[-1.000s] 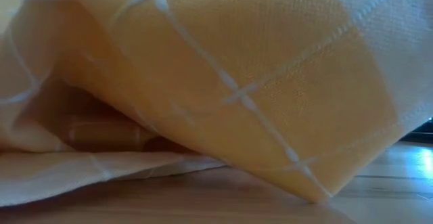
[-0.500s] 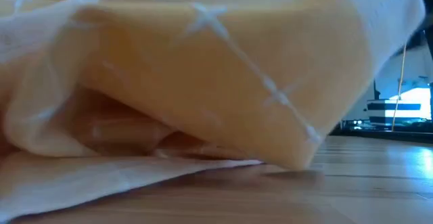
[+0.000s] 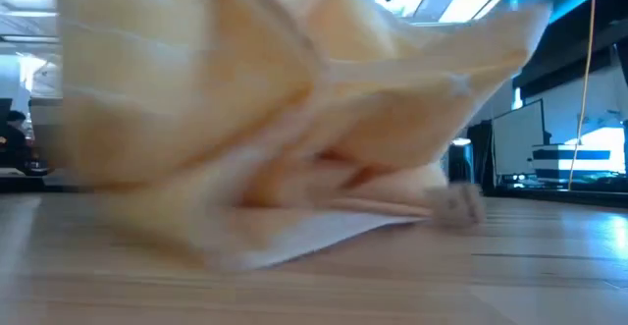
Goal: Fold towel
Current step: Fold the orange towel
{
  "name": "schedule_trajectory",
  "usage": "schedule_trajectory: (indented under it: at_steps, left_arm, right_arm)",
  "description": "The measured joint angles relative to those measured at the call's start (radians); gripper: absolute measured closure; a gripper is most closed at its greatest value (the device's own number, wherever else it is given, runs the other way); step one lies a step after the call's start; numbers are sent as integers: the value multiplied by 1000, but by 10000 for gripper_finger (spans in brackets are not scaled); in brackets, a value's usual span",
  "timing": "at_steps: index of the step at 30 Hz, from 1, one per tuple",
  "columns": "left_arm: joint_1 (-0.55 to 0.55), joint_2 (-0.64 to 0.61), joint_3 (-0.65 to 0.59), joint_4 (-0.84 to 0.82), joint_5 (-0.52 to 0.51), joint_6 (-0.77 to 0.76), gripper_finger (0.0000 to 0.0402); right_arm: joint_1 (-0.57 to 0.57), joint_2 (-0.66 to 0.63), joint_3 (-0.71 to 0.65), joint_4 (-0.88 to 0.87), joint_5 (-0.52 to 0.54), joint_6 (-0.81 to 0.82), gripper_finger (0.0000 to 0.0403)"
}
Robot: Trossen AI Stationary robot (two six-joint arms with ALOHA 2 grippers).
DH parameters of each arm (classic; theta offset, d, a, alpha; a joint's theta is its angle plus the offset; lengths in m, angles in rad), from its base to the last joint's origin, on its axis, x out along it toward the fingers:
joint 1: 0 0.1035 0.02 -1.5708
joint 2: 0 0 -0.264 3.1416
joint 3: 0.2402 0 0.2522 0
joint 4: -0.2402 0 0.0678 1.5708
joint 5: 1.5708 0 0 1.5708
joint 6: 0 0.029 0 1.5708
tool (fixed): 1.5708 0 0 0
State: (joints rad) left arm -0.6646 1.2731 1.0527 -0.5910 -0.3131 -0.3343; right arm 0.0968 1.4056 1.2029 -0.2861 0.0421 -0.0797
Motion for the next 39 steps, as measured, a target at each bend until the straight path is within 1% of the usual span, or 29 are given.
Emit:
schedule_trajectory:
  at_steps: [1,4,5,7,10,11,12,14,16,18,20,23,27,32,36,39]
  left_arm:
    - [6,-3,3,-2,-5,25,396]
    - [37,-14,54,-83,-34,146,396]
    - [45,-21,80,-112,-71,187,396]
    - [68,-31,142,-169,-176,276,396]
    - [82,-40,225,-201,-354,407,396]
    - [84,-44,241,-209,-382,429,396]
    - [84,-48,251,-214,-389,440,396]
    - [74,-52,252,-263,-384,411,396]
    - [51,-50,234,-346,-373,312,396]
    - [31,-49,200,-429,-351,171,396]
    - [14,-47,143,-474,-303,35,396]
    - [-7,-43,36,-469,-225,-109,396]
    - [-22,-39,-107,-423,-149,-261,396]
    - [-23,-39,-237,-253,-45,-336,396]
    - [-21,-39,-292,-165,-19,-339,396]
    - [-21,-39,-308,-152,-19,-342,396]
  right_arm:
    - [1,-33,19,-32,55,-24,402]
    - [2,-119,87,-113,240,-121,402]
    - [2,-141,113,-134,305,-153,402]
    - [1,-174,166,-164,407,-214,402]
    - [0,-212,226,-172,480,-273,402]
    - [0,-225,239,-182,482,-278,402]
    - [2,-240,244,-197,478,-276,402]
    - [2,-261,245,-267,424,-236,402]
    - [3,-263,244,-371,346,-151,403]
    - [26,-255,228,-484,298,-49,403]
    - [59,-246,180,-528,279,17,403]
    - [121,-232,72,-560,277,109,403]
    - [179,-222,-97,-527,278,232,403]
    - [236,-196,-309,-420,269,429,403]
    - [257,-154,-460,-282,183,634,389]
    - [238,-112,-502,-260,102,711,353]
